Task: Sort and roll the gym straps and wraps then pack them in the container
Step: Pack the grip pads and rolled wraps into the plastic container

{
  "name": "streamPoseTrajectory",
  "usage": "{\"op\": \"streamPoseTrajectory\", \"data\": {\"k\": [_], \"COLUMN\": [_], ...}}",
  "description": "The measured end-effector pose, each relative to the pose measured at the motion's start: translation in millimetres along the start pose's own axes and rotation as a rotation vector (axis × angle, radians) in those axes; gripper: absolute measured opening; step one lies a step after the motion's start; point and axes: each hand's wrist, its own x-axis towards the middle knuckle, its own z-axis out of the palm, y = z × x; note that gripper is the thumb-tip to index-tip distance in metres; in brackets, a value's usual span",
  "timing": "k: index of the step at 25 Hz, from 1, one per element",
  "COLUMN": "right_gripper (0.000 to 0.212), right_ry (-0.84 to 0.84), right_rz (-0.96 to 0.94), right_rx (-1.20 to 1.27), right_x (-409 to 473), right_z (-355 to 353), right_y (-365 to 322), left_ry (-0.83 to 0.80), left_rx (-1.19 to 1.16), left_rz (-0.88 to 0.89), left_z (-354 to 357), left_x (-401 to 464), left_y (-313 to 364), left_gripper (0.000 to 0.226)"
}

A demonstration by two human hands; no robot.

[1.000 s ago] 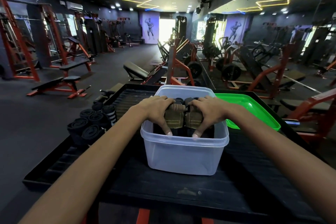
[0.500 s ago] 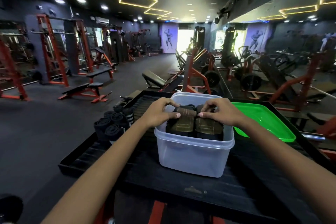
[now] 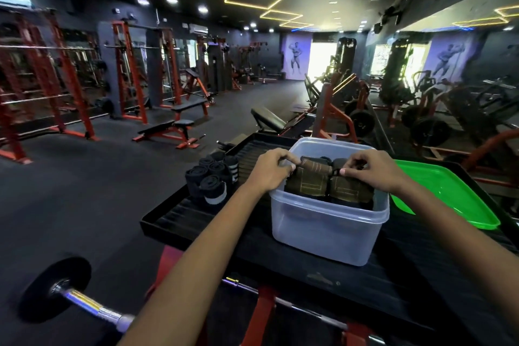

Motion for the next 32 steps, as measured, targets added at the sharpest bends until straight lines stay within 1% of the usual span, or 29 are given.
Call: {"op": "streamPoseTrajectory", "data": {"k": [2,4,5,7,8,9,10,13,15,17,18,20,22,23,25,28,30,32], "right_gripper": [0.011,0.015,0.013,0.014,0.021,0.031,0.036,0.028,0.027,0.022,0.022,0.033,0.049,0.055,0.056,0.044,0.037,0.020], "right_ry": [0.025,0.042,0.047,0.041,0.038,0.044,0.054,0.014,-0.046,-0.087,-0.076,0.000,0.031,0.031,0.028,0.020,0.000,-0.034], "right_rz": [0.012,0.030,0.051,0.043,0.018,-0.014,-0.041,-0.124,-0.165,-0.188,-0.180,-0.143,-0.055,-0.004,0.042,0.081,0.137,0.212], "right_rx": [-0.002,0.073,0.115,0.151,0.151,0.169,0.231,0.534,0.546,0.489,0.463,0.381,0.333,0.336,0.370,0.471,0.633,0.825], "right_x": [-2,-7,-8,-12,-11,-9,-9,-9,-9,-9,-7,1,10,13,18,14,16,16], "right_z": [-1,-2,-4,-12,-14,-17,-18,9,50,100,125,165,186,192,199,206,206,205], "right_y": [-2,-7,-11,-29,-45,-62,-84,-152,-187,-203,-204,-196,-189,-187,-182,-180,-178,-177], "left_ry": [0.011,-0.016,-0.043,-0.073,-0.048,0.007,0.080,0.309,0.380,0.352,0.291,0.130,0.008,-0.024,-0.043,0.008,0.055,0.080], "left_rx": [-0.022,-0.029,-0.021,-0.051,-0.088,-0.120,-0.128,0.031,0.084,0.052,0.027,-0.003,-0.015,-0.010,0.014,-0.032,-0.075,-0.119], "left_rz": [-0.004,0.003,0.019,0.105,0.159,0.198,0.235,0.308,0.246,0.087,-0.003,-0.126,-0.179,-0.183,-0.154,-0.115,-0.112,-0.129], "left_z": [1,1,-4,-17,-29,-43,-58,-105,-129,-143,-147,-148,-147,-146,-142,-139,-139,-141], "left_x": [0,-3,-4,-8,-11,-15,-19,-34,-43,-48,-50,-51,-46,-44,-41,-44,-45,-45], "left_y": [-2,-2,-3,-6,-11,-20,-32,-84,-116,-138,-146,-159,-165,-165,-163,-162,-164,-166], "left_gripper": [0.016,0.013,0.012,0.012,0.011,0.010,0.009,0.010,0.020,0.035,0.040,0.050,0.055,0.054,0.050,0.041,0.039,0.038]}}
